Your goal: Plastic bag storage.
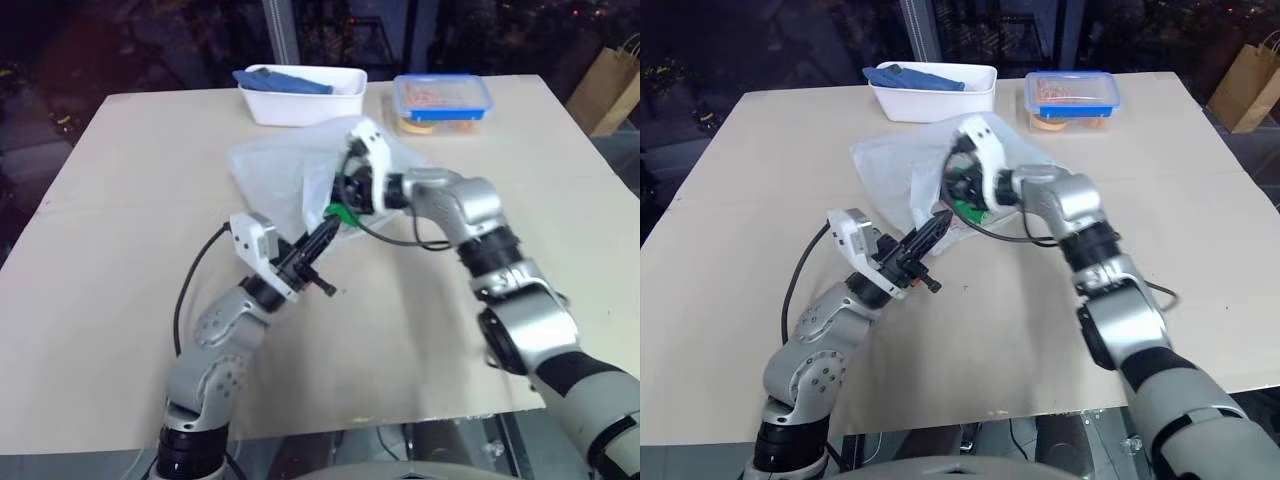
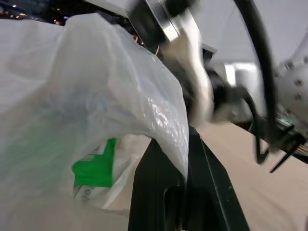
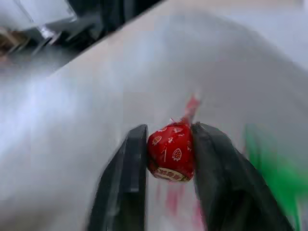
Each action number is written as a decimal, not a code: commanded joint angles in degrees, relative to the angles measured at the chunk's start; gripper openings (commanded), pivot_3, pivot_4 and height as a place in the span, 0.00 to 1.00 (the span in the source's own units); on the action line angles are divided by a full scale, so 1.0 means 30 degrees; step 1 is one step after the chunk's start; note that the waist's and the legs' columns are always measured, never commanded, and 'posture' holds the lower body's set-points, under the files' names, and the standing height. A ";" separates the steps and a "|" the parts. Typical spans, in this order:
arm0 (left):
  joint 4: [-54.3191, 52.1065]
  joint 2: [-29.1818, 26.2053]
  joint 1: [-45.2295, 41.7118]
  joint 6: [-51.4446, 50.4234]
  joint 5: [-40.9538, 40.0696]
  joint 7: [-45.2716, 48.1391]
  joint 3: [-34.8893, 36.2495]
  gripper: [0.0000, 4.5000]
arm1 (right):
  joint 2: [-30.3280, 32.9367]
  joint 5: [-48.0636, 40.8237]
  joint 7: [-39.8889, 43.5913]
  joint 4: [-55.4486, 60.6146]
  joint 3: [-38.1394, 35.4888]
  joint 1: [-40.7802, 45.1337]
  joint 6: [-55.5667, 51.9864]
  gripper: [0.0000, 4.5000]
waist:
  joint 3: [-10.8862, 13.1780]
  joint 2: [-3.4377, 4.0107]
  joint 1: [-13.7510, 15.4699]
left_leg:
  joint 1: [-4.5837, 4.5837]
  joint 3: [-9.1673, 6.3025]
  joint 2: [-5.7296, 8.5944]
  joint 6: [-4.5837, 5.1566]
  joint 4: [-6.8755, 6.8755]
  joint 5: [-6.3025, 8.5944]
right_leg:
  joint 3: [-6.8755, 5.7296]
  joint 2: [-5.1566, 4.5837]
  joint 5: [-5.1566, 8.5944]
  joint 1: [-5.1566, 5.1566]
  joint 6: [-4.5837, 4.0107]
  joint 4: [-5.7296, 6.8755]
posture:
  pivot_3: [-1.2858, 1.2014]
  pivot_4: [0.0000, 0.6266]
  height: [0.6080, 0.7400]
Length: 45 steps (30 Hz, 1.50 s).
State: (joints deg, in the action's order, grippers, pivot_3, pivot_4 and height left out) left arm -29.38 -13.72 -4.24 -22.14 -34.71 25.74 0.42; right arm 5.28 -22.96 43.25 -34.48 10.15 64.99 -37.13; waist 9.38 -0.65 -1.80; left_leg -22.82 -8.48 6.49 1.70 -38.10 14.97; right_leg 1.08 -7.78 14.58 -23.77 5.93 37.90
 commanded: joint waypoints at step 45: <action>0.0652 -0.0032 -0.0870 0.1002 0.0700 -0.0142 0.0770 0.00 | 0.9931 0.4052 0.0949 0.5192 -0.2507 -0.7345 0.2818 0.47 | 0.0009 -0.0002 0.0400 | -0.0006 0.0063 0.0012 0.0013 -0.0010 0.0006 | 0.0038 -0.0022 -0.0013 0.0009 0.0023 -0.0004 | 0.52 0.24 1.00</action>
State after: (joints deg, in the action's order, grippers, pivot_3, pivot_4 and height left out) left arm -26.42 -13.72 -6.50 -20.35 -32.72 25.15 2.24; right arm 33.91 -10.24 45.90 -20.27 5.25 42.27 -29.64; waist 9.40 -0.65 -0.60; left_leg -22.83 -8.29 6.52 1.74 -38.13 14.99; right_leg 1.19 -7.85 14.54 -23.74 6.00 37.89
